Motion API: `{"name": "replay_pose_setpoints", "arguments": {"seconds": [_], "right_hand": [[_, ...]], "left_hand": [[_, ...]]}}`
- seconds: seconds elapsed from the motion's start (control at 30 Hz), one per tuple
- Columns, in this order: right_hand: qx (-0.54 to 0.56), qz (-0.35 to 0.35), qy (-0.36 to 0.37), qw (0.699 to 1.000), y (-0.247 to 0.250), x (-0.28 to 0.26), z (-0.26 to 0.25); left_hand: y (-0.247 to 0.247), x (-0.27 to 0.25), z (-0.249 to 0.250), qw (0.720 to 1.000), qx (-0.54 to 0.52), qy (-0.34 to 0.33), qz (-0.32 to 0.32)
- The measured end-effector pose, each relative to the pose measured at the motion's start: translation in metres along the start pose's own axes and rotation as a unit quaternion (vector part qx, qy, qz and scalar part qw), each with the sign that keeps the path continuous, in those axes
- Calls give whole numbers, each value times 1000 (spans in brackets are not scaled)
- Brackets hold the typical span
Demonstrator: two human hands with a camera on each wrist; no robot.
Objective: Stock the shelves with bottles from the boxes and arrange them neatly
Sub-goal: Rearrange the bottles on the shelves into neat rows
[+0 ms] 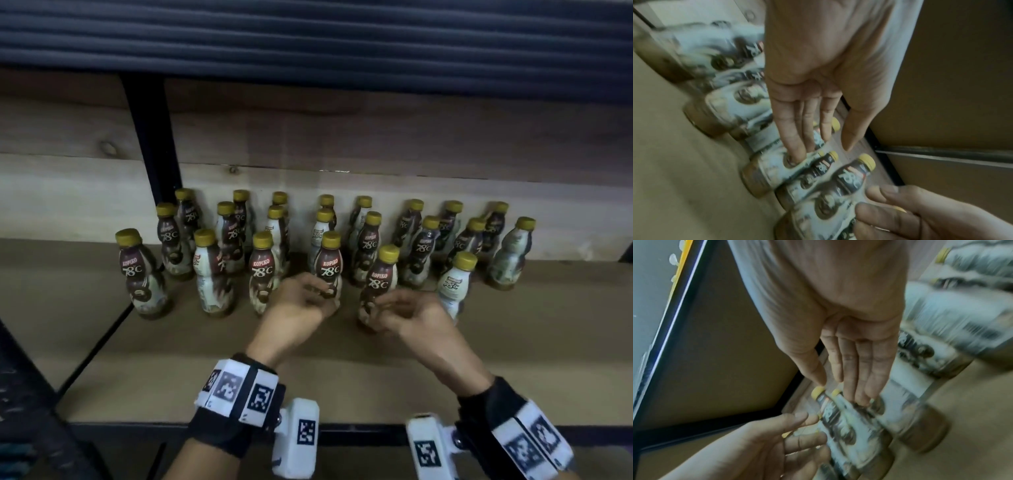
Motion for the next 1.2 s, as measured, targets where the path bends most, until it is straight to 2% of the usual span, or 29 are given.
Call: {"name": "replay_pose_setpoints", "arguments": {"seconds": [0.13, 0.2, 0.27, 0.33, 0.43, 0.63, 0.97, 1.2], "right_hand": [[56, 136, -13, 989, 61, -5, 23], [79, 195, -23, 977, 83, -5, 35], [79, 216, -35, 973, 95, -3, 44], [83, 194, -62, 976, 101, 2, 54], [76, 104, -99, 987, 97, 14, 65], [9, 34, -76, 996, 88, 56, 85], [-30, 2, -65, 997, 89, 77, 76], [-15, -1, -71, 997, 97, 58, 75]], "left_hand": [[-49, -1, 0, 998, -3, 10, -62], [-67, 1, -2, 998, -16, 16, -55], [-82, 4, -3, 999, -12, 24, -44], [-93, 7, -3, 999, 11, 33, -42], [-101, 9, -6, 998, 42, 47, -25], [-114, 13, -8, 998, 22, 64, 7], [-122, 25, -7, 997, 24, 68, 30], [-117, 12, 0, 996, 62, 62, 34]]}}
Point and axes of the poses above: each hand's wrist, its own x-axis towards the middle knuckle, its own y-axis out of the back of the hand, z = x × y, the point moved 3 cm from there along x, towards the middle knuckle, and after that the axes turned 6 degrees about z, right-handed, at the moved point
